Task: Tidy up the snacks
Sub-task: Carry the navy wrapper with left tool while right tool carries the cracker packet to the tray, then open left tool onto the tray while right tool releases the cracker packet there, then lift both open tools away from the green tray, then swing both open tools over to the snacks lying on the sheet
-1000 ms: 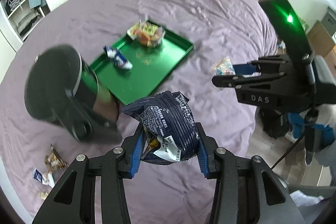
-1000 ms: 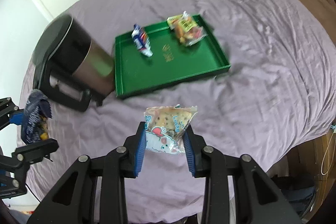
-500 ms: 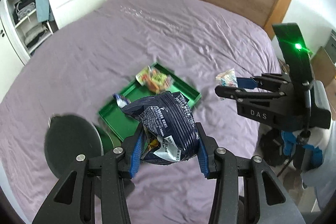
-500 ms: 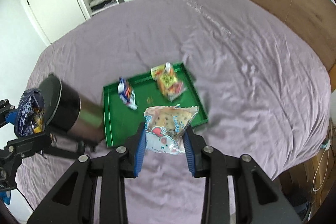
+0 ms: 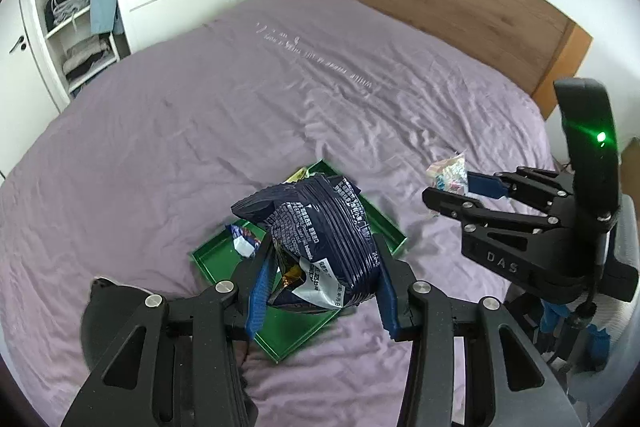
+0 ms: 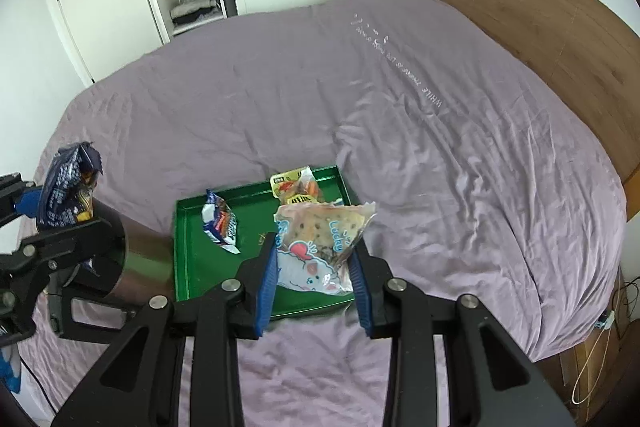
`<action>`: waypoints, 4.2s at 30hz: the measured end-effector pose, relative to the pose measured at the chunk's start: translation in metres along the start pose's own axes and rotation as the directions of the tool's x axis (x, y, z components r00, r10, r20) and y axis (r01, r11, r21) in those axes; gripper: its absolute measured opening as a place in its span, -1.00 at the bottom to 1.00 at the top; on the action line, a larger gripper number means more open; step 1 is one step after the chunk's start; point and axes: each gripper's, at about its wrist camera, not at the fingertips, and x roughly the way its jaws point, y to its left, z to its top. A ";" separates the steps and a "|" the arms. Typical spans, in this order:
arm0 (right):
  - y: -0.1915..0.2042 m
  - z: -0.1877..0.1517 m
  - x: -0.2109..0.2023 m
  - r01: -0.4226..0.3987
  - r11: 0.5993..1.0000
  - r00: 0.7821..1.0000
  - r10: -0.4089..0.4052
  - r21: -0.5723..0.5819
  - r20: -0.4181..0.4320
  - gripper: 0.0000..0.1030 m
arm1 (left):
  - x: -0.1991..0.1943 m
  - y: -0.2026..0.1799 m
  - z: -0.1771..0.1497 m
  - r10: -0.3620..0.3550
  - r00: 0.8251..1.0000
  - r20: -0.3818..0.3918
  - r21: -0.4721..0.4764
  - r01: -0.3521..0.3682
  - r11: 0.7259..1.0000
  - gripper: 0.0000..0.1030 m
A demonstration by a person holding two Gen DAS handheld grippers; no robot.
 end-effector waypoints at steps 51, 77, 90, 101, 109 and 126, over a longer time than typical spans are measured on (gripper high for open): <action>-0.016 -0.058 0.221 -0.050 0.997 0.962 0.032 -0.058 -0.270 -1.00 | 0.246 0.017 -0.081 0.108 0.947 -0.302 -0.134 -0.154 0.979 -0.21; 0.012 -0.060 0.224 -0.030 0.993 0.965 0.000 -0.111 -0.263 -1.00 | 0.247 0.019 -0.097 0.160 0.934 -0.319 -0.122 -0.208 0.971 0.03; 0.011 -0.037 0.161 -0.015 0.994 0.985 -0.004 -0.110 -0.171 -0.69 | 0.185 0.008 -0.075 0.189 0.960 -0.206 -0.089 -0.211 0.973 0.05; 0.002 -0.043 0.106 0.010 0.995 0.989 -0.023 -0.095 -0.144 -0.67 | 0.123 -0.009 -0.081 0.183 0.971 -0.155 -0.048 -0.193 0.980 0.05; -0.018 -0.067 0.073 0.044 0.997 0.985 -0.055 -0.068 -0.163 -0.26 | 0.095 -0.045 -0.087 0.280 0.956 -0.091 0.043 -0.277 0.960 0.20; -0.029 -0.092 0.022 0.042 0.995 0.989 -0.054 -0.094 -0.137 -0.25 | 0.060 -0.087 -0.126 0.403 0.914 0.043 0.154 -0.404 0.901 0.20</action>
